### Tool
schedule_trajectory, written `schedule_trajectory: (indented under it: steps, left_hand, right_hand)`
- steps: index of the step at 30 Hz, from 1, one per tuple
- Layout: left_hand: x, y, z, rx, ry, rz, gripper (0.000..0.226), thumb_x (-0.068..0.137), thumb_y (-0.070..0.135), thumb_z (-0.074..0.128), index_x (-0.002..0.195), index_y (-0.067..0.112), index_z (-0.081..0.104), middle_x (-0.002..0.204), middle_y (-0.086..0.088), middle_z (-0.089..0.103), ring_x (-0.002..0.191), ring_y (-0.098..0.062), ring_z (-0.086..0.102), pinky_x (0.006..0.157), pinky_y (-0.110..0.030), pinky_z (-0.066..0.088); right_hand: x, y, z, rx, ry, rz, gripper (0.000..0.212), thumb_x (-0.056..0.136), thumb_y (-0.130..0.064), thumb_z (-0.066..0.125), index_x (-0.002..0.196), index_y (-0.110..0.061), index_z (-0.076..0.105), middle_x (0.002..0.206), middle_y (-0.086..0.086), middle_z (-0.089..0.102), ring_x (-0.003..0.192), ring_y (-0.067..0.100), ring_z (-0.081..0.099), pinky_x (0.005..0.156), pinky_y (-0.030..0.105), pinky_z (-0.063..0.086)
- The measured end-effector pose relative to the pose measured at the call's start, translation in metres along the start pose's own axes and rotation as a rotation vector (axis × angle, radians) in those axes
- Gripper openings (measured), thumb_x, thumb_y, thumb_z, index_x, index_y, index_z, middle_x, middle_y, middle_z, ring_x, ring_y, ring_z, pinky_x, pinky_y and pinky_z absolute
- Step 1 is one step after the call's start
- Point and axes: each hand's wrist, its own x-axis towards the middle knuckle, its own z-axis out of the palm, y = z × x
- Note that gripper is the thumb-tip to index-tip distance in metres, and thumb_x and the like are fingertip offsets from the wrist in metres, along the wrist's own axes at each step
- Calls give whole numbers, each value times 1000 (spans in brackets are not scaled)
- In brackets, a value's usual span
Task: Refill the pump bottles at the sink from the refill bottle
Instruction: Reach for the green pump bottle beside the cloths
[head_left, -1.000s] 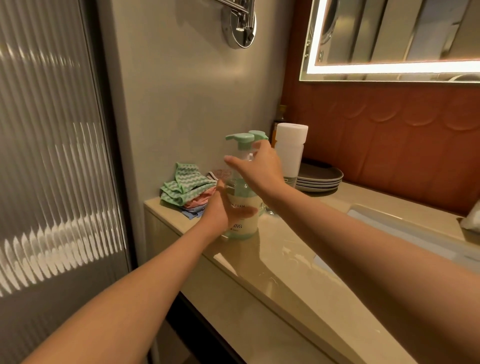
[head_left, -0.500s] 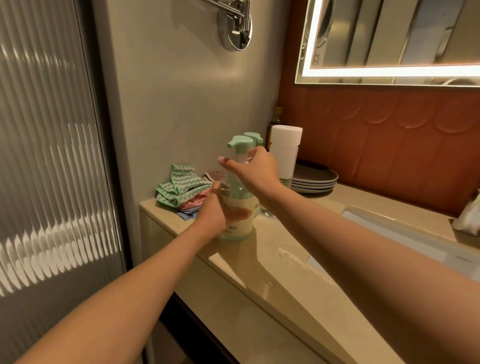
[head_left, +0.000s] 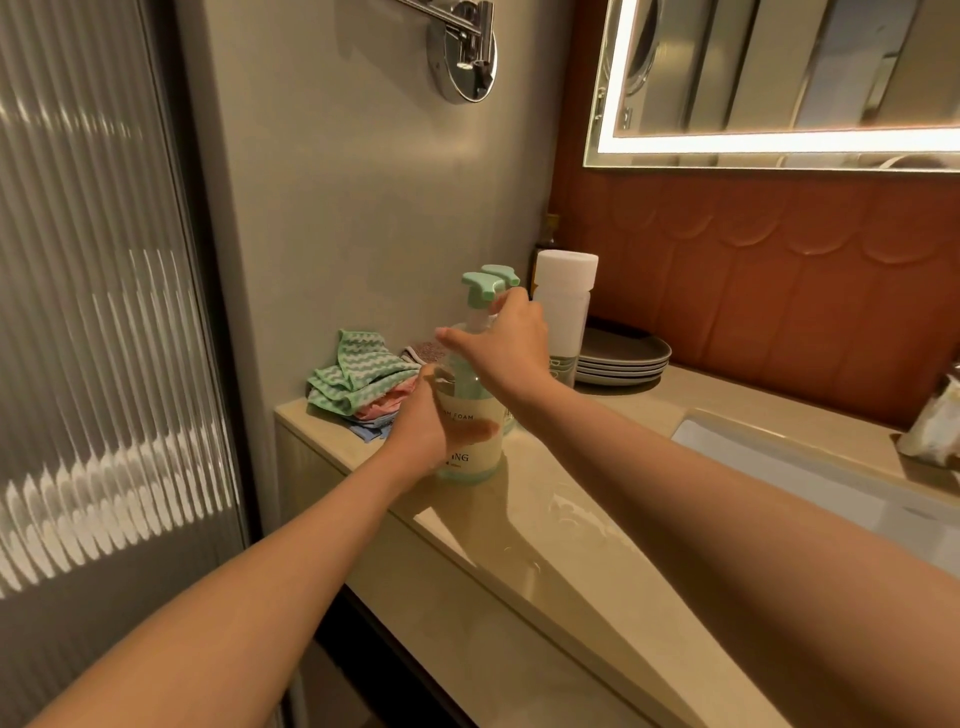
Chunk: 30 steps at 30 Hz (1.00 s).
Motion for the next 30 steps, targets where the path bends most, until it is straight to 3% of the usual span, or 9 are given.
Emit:
schedule_trajectory:
  steps: [3, 7, 11, 17, 20, 22, 25, 30]
  left_hand:
    - [-1, 0, -1, -6, -12, 6, 65, 68, 11, 80, 120, 14, 42, 112, 1, 55, 103, -16, 49, 81, -30, 36]
    - [-2, 1, -1, 23, -10, 19, 66, 68, 11, 80, 121, 12, 41, 112, -1, 55, 103, -16, 49, 82, -30, 37]
    - [-2, 2, 0, 31, 5, 18, 62, 69, 11, 80, 116, 15, 40, 106, 3, 52, 100, -15, 48, 79, -28, 35]
    - [-2, -2, -2, -22, -16, -16, 63, 68, 11, 80, 118, 17, 41, 109, 2, 55, 104, -17, 49, 84, -34, 38]
    - [-1, -2, -1, -15, -13, -9, 62, 68, 9, 80, 117, 15, 42, 110, 1, 56, 105, -17, 50, 85, -33, 38]
    - [0, -2, 0, 3, -1, 4, 63, 68, 8, 79, 119, 14, 42, 111, 0, 54, 105, -16, 48, 85, -33, 37]
    - [1, -2, 1, -13, 10, -18, 62, 69, 6, 78, 117, 16, 41, 111, 2, 50, 105, -15, 43, 84, -31, 35]
    - [2, -5, 0, 4, -3, -20, 68, 67, 10, 80, 122, 18, 40, 118, -2, 54, 112, -20, 48, 92, -38, 41]
  right_hand:
    - [0, 0, -2, 113, -45, 9, 59, 74, -22, 72, 123, -12, 42, 118, 8, 50, 107, 23, 52, 92, 40, 49]
    - [-6, -1, -2, 339, -157, 107, 61, 77, -17, 67, 129, -14, 36, 114, 5, 50, 104, 21, 52, 88, 36, 47]
    - [-3, 0, 0, 125, -52, 98, 76, 69, -43, 78, 126, -12, 39, 125, 7, 47, 115, 24, 48, 96, 43, 46]
    - [-2, 0, -4, 191, -100, 109, 51, 75, -22, 70, 119, -12, 44, 115, 6, 52, 102, 21, 53, 87, 37, 49]
    - [-4, 1, 2, 251, -158, 117, 37, 77, -19, 62, 112, -13, 49, 110, 8, 57, 98, 24, 57, 87, 42, 50]
    - [-5, 1, 5, 202, -139, 110, 42, 75, -28, 65, 111, -14, 50, 112, 9, 55, 102, 26, 56, 89, 47, 50]
    - [-2, 1, 5, -7, -48, 97, 67, 73, -45, 71, 125, -11, 44, 125, 10, 47, 114, 27, 48, 93, 46, 48]
    - [-4, 1, 4, 83, -102, 47, 50, 75, -28, 66, 118, -15, 44, 115, 7, 52, 103, 24, 54, 90, 46, 50]
